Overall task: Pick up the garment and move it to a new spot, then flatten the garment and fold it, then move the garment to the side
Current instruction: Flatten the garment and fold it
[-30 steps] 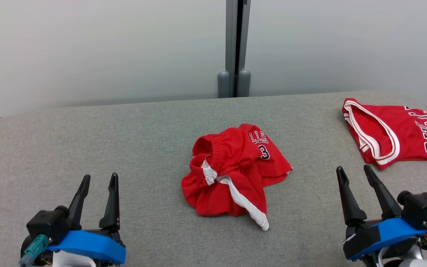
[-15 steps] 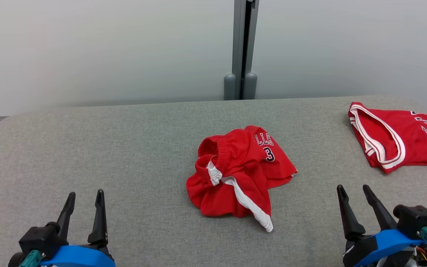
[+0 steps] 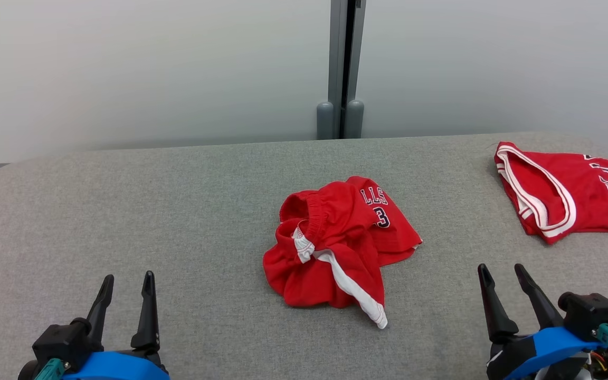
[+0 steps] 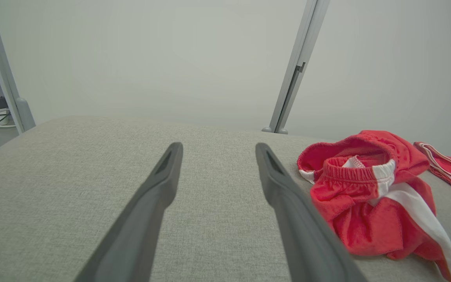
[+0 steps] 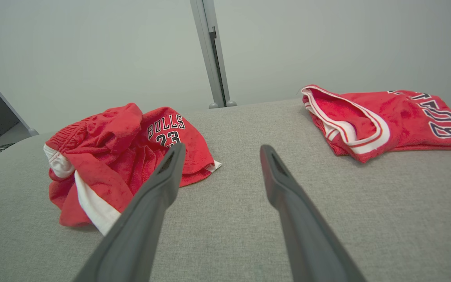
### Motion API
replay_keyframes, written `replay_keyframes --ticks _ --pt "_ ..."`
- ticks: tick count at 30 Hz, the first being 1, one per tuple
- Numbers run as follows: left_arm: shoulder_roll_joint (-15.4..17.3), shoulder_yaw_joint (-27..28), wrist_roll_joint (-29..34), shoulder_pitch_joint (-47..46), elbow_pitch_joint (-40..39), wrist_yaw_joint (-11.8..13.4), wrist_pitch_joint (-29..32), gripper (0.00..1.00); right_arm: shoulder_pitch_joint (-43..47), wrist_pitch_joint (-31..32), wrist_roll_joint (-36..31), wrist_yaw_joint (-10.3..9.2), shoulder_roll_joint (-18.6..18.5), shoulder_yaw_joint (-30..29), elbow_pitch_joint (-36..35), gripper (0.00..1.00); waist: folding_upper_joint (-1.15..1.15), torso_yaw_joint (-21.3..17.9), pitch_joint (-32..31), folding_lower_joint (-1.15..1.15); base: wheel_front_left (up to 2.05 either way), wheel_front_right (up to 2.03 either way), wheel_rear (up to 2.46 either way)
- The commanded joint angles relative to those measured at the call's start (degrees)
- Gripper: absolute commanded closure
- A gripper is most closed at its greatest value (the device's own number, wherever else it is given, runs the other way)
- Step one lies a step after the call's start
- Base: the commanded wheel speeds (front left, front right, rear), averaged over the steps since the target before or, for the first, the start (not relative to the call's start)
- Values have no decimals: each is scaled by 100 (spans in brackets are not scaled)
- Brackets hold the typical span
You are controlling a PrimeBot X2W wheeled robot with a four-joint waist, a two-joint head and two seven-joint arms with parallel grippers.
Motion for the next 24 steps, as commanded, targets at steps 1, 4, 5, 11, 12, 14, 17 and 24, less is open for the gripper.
replay_keyframes --ticks 1,4,5,11,12,14,17,24 --pt "3 -21 -8 42 -41 39 -1 0 8 -7 56 3 -9 20 -6 0 0 -3 7 0 0 0 0" --pt "15 -31 -19 55 -81 48 28 0 -7 -44 81 3 -9 47 45 0 0 3 14 0 0 0 0" --pt "20 -31 -24 58 -93 59 33 0 -18 -46 85 3 -9 58 56 0 0 4 15 0 0 0 0" --pt "38 -51 -19 88 -162 116 74 0 -67 -54 66 3 -9 100 97 0 0 -24 39 0 0 0 0" --pt "46 -67 1 74 -179 118 99 0 -76 -56 62 3 -9 103 97 0 0 -33 47 0 0 0 0" --pt "81 -120 56 -12 -228 87 131 0 -88 -53 58 3 -9 112 91 0 0 -55 75 0 0 0 0" --pt "151 -252 166 -255 -302 -11 237 0 -142 -47 58 3 -9 136 74 0 0 -98 145 0 0 0 0" --pt "344 -1018 589 -1129 -82 -752 832 0 -257 -60 86 2 -9 238 52 0 0 -226 369 0 0 0 0"
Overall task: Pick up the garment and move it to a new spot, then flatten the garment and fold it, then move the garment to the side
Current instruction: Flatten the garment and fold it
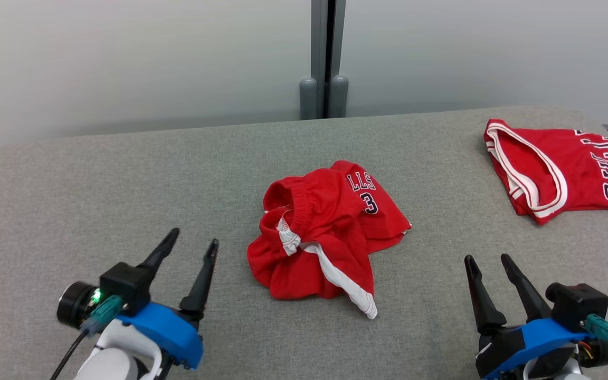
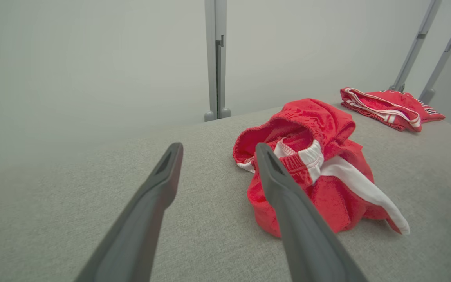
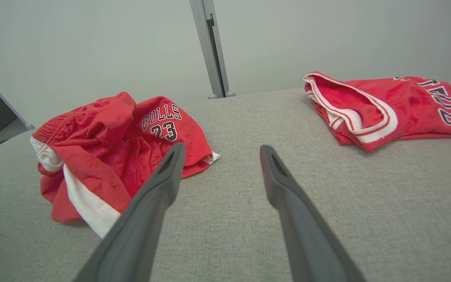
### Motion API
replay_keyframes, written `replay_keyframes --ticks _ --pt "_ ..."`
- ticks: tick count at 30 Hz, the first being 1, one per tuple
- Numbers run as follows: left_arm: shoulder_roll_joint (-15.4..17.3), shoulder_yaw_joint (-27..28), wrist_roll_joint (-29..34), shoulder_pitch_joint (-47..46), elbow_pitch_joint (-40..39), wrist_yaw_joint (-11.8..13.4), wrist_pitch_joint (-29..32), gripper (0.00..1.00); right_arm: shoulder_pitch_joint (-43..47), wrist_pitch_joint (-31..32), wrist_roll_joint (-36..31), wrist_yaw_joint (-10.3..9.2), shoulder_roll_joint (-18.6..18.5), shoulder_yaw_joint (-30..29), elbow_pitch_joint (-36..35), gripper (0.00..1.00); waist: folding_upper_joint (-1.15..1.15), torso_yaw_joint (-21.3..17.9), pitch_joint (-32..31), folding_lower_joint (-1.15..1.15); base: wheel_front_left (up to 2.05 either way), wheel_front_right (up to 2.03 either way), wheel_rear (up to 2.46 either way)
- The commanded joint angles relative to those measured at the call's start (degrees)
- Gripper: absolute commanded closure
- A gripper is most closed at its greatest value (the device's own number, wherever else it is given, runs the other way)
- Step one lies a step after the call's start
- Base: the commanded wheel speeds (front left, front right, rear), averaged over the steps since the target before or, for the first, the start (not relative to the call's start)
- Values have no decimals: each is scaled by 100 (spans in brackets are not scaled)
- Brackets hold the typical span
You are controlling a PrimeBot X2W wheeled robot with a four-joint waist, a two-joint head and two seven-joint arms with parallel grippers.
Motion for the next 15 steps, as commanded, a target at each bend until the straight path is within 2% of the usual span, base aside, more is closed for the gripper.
replay_keyframes --ticks 1,3,6,11,15 --pt "-3 -272 113 -349 174 -253 231 0 -92 -17 26 3 -9 18 -21 0 -1 -26 82 0 0 0 0" --pt "-51 -578 195 -679 370 -433 453 0 -133 -30 37 3 -9 44 -16 0 -1 -74 165 0 0 0 0" --pt "-129 -969 225 -1133 633 -572 669 0 -192 -39 61 2 -10 93 -30 0 -1 -177 311 0 0 0 0" --pt "-47 -1637 403 -1709 913 -636 880 0 -278 -63 73 2 -10 128 -31 0 -1 -312 516 0 0 0 0" --pt "175 -2481 252 -2256 1074 -624 1103 0 -356 -120 64 2 -9 136 17 0 -1 -447 666 0 0 0 0"
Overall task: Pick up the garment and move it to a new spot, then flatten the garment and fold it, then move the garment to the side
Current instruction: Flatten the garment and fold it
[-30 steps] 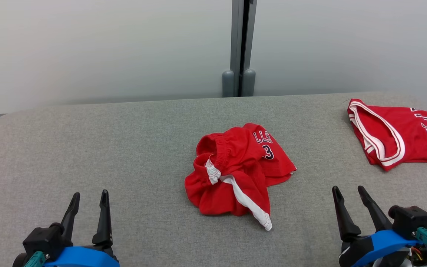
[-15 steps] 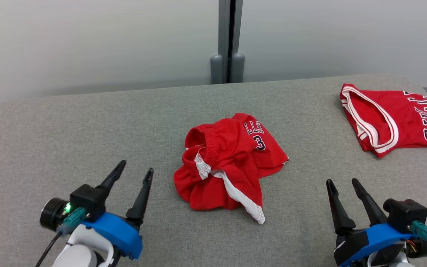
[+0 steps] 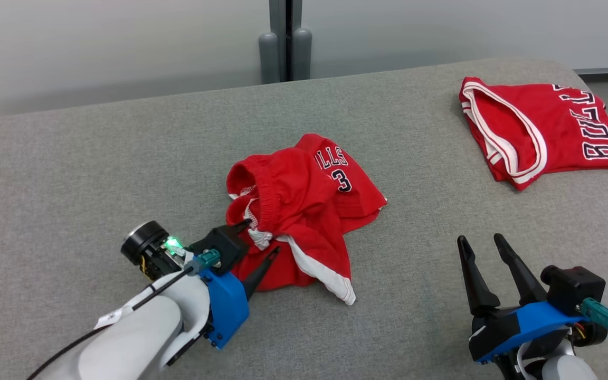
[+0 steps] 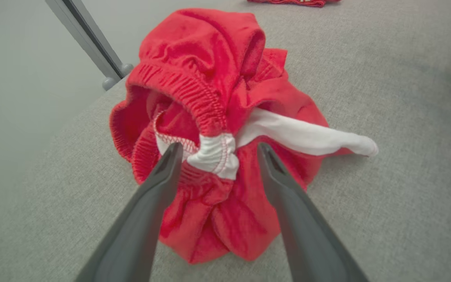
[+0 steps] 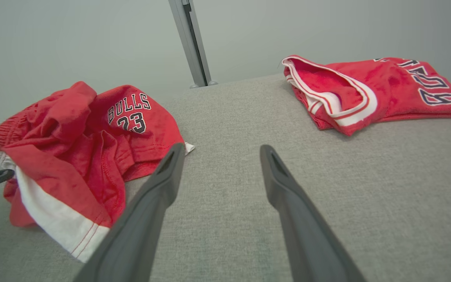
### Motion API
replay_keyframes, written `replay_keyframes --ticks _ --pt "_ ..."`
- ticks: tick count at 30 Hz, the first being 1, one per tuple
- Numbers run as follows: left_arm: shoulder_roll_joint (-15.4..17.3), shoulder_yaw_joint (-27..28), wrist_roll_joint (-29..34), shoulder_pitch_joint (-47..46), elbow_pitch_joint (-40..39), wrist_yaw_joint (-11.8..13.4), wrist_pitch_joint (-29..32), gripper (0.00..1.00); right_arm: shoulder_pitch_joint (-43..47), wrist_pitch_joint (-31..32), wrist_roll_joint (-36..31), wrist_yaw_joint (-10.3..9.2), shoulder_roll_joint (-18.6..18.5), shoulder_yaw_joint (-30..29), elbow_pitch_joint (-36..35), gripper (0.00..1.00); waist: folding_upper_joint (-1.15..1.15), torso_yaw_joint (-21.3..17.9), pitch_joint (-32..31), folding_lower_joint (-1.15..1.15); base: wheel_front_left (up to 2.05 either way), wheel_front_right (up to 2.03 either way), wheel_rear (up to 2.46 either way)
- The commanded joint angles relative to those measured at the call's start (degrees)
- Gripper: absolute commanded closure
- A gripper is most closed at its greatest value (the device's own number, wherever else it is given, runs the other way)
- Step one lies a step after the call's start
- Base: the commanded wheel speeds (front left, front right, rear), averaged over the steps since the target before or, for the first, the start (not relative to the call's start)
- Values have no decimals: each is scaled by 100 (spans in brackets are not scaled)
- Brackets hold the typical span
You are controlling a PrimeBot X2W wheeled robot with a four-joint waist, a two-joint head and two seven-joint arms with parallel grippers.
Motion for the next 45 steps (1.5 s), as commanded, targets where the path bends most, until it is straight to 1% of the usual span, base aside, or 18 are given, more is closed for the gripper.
replay_keyframes --ticks 1,3,7,8,9,10,13,19,23,26,29,31,36,38,39,40,43,45 --pt "123 -128 -99 -205 70 1 64 0 -68 -40 13 2 -11 9 7 0 -2 -45 38 -1 0 0 0" --pt "218 -387 -239 -412 153 0 152 0 -97 -58 25 1 -10 19 10 0 -2 -105 94 -1 0 0 0" --pt "341 -719 -554 -642 334 -1 308 0 -107 -81 17 2 -11 17 32 0 -2 -182 135 -1 0 0 0" --pt "366 -777 -666 -689 349 -1 329 42 -107 -85 15 2 -11 23 43 0 -2 -201 134 -1 0 0 0" --pt "392 -825 -801 -712 371 -1 362 100 -114 -82 13 2 -11 25 59 0 -2 -221 127 -1 0 0 0" --pt "415 -857 -1003 -710 372 -1 380 100 -129 -81 11 2 -9 50 81 0 -2 -247 108 -1 0 0 0" --pt "427 -697 -1923 -686 192 -2 298 100 -160 -103 21 2 -11 74 108 0 -2 -302 47 -1 0 0 0" --pt "722 -277 -3732 -945 -435 -2 353 100 -147 -166 92 2 -12 171 193 0 -2 -434 -129 -1 0 0 0" --pt "873 24 -4493 -1219 -780 -2 453 100 -115 -238 163 2 -11 218 293 0 -2 -530 -242 -1 0 0 0" --pt "765 267 -4972 -1404 -951 -2 500 100 -87 -291 227 2 -11 244 382 0 -2 -597 -314 -1 0 0 0" --pt "503 461 -5304 -1649 -1017 36 549 100 -68 -351 282 2 -11 257 468 0 -2 -636 -358 -1 0 0 0" --pt "181 631 -5566 -1805 -1024 125 490 100 -72 -380 320 2 -10 269 498 0 -2 -650 -370 -1 0 0 0" --pt "-711 1146 -6024 -2131 -877 483 -83 100 -116 -438 358 1 -10 276 546 0 -2 -649 -355 -1 0 0 0" --pt "-936 1337 -6137 -2140 -755 635 -332 100 -133 -463 367 2 -11 260 564 0 -2 -630 -343 -1 0 0 0" --pt "-990 1399 -6164 -2105 -687 720 -435 100 -139 -480 372 2 -11 253 574 0 -2 -616 -336 -1 0 0 0" --pt "-971 1403 -6088 -2048 -592 812 -516 100 -138 -487 366 2 -11 233 579 0 -2 -589 -326 -1 0 0 0" --pt "-765 1287 -5864 -1709 -252 1127 -674 100 -136 -527 370 2 -9 221 611 0 -2 -491 -304 -1 0 0 0" --pt "-624 1286 -5870 -1353 -43 1289 -759 100 -141 -532 379 1 -10 205 621 0 -2 -394 -285 -1 0 0 0"
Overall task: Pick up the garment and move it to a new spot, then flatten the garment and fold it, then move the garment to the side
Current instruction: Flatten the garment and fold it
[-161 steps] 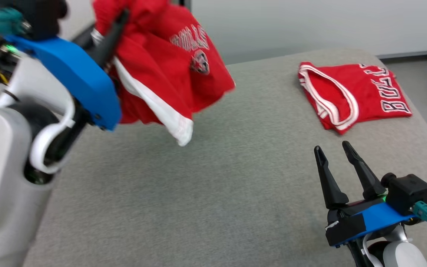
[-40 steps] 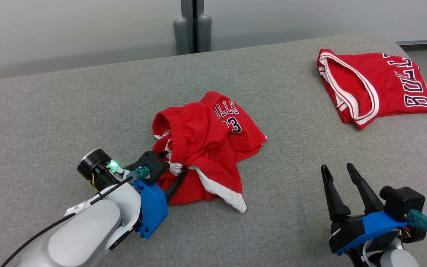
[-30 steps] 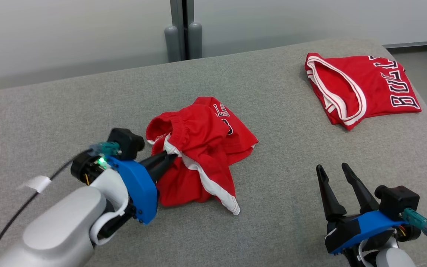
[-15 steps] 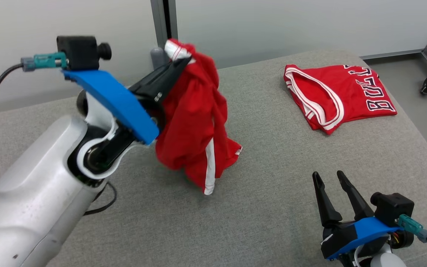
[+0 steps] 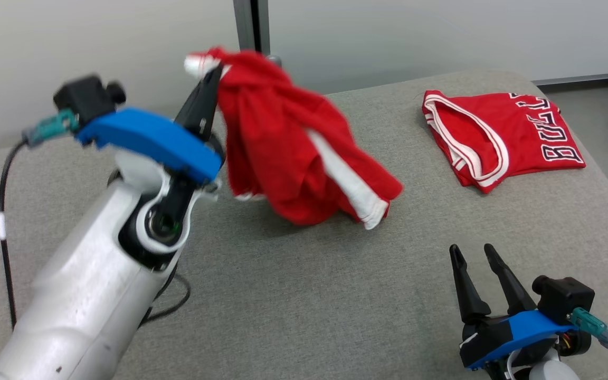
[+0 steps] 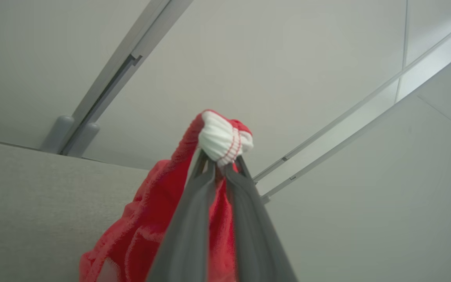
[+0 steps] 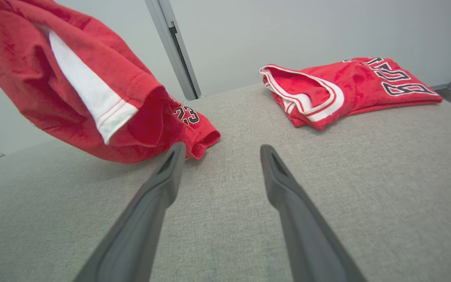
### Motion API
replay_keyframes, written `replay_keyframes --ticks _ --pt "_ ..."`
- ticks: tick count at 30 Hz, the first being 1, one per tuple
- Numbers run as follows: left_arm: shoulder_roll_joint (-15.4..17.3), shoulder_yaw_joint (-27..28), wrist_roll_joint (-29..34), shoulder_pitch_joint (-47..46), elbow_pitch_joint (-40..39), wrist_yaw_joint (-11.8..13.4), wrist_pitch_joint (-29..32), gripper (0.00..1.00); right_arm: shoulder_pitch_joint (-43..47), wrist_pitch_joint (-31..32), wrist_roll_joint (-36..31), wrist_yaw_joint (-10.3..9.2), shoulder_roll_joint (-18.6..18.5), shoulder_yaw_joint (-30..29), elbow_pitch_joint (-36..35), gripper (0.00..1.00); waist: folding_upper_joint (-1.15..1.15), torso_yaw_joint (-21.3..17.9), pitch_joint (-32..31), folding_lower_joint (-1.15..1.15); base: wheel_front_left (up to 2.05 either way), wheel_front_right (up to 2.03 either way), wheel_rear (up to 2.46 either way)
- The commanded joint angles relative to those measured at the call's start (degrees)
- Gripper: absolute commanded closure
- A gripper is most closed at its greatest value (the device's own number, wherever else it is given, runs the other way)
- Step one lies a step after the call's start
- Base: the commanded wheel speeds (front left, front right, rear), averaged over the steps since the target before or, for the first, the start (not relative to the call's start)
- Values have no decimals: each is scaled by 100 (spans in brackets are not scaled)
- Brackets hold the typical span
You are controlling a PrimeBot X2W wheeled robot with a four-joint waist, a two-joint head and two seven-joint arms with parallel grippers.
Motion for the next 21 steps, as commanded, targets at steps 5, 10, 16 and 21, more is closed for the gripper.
replay_keyframes --ticks 5,10,16,21 --pt "333 -273 277 1315 404 260 -488 100 -27 -23 -44 3 -9 -73 7 0 0 381 79 0 0 0 0" --pt "129 -383 392 2211 599 362 -996 100 -53 75 -159 3 -8 -168 -116 0 0 739 110 0 0 0 0" --pt "-309 34 464 2819 763 267 -1196 100 -8 219 -245 3 -9 -172 -292 0 0 1031 101 0 0 0 0" --pt "-536 438 872 3134 808 145 -1210 0 85 290 -265 2 -10 -165 -371 0 0 1132 67 0 0 0 0"
